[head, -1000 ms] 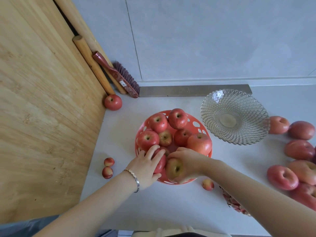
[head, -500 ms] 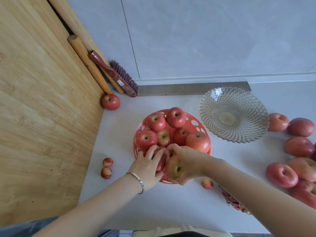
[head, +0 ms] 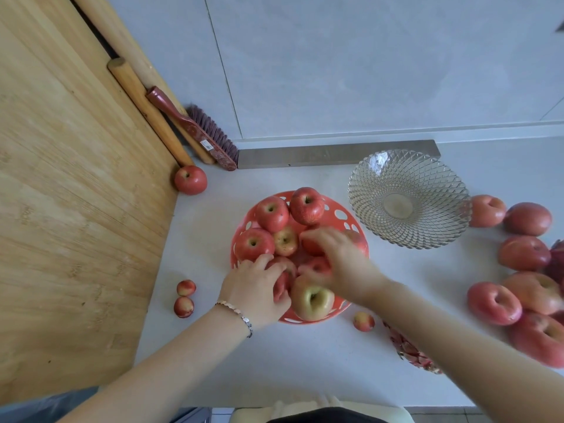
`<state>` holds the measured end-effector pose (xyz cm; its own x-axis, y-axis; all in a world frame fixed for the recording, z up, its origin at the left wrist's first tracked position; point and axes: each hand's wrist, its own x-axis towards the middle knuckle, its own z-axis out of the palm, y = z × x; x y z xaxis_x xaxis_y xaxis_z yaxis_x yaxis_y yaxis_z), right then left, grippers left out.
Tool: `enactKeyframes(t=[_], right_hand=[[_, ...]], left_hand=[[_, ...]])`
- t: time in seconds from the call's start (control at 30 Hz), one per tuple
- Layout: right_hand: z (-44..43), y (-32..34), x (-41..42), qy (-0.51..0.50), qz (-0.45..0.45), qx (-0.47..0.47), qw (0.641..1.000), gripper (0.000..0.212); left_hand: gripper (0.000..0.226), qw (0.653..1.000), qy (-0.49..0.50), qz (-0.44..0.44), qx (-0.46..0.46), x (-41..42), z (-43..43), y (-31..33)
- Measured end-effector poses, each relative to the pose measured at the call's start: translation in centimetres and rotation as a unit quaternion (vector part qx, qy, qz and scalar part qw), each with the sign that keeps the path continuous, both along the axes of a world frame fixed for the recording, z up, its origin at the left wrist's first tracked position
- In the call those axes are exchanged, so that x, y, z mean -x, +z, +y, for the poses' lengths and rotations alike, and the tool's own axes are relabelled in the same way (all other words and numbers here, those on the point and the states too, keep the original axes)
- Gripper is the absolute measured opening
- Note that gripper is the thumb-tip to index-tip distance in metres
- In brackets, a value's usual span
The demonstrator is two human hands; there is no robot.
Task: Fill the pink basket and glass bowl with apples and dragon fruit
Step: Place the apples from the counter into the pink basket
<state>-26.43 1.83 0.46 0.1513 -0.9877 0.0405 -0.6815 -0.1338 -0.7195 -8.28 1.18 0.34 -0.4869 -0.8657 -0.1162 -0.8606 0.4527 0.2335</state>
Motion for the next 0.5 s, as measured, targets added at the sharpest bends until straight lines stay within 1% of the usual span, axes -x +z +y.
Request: enactKeyframes(t=[0.03, 0.07, 0.1, 0.13, 0.17, 0.2, 0.23, 0.3, 0.4, 0.43, 0.5], right_hand=[[-0.6, 0.4, 1.0, -0.058, -0.013, 0.034, 0.998, 0.051], [-1.2, 0.7, 2.2, -0.098, -0.01, 0.023, 0.995, 0.051], [-1.8, 0.8, 3.2, -0.107, 0.013, -0.026, 0.994, 0.055], [-2.2, 0.6, 4.1, -0.085, 0.052, -0.096, 0.99, 0.061], [-2.4, 0.4, 4.7, -0.048, 0.103, -0.16, 0.98, 0.068], [-2.4, 0.0, 5.0, -0.008, 0.158, -0.203, 0.966, 0.073], [-2.3, -0.4, 5.2, 0.021, 0.201, -0.219, 0.954, 0.077], [-2.1, -1.0, 5.2, 0.037, 0.257, -0.197, 0.945, 0.078], [-1.2, -2.1, 4.7, 0.028, 0.333, -0.109, 0.936, 0.074], [-0.6, -2.7, 4.3, 0.011, 0.337, -0.078, 0.938, 0.069], [0.3, -3.6, 3.5, -0.045, 0.3, -0.019, 0.953, 0.057]], left_hand=[[0.03, 0.997, -0.001, 0.053, 0.051, 0.3, -0.1, 0.5], [0.024, 0.992, -0.015, 0.095, 0.084, 0.6, -0.1, 0.7], [0.024, 0.99, -0.034, 0.118, 0.063, 1.0, -0.2, 0.9], [0.029, 0.991, -0.047, 0.127, 0.019, 1.4, -0.1, 0.8], [0.038, 0.991, -0.057, 0.119, -0.039, 1.8, 0.1, 0.4], [0.048, 0.991, -0.067, 0.095, -0.072, 2.1, 0.2, -0.2], [0.058, 0.992, -0.078, 0.059, -0.08, 2.5, 0.3, -0.9], [0.069, 0.992, -0.093, 0.007, -0.081, 3.2, 0.5, -1.8], [0.069, 0.992, -0.095, -0.014, -0.076, 3.6, 0.5, -2.4], [0.069, 0.992, -0.099, -0.02, -0.071, 3.6, 0.5, -2.5], [0.069, 0.992, -0.1, -0.019, -0.074, 3.4, 0.6, -2.7]])
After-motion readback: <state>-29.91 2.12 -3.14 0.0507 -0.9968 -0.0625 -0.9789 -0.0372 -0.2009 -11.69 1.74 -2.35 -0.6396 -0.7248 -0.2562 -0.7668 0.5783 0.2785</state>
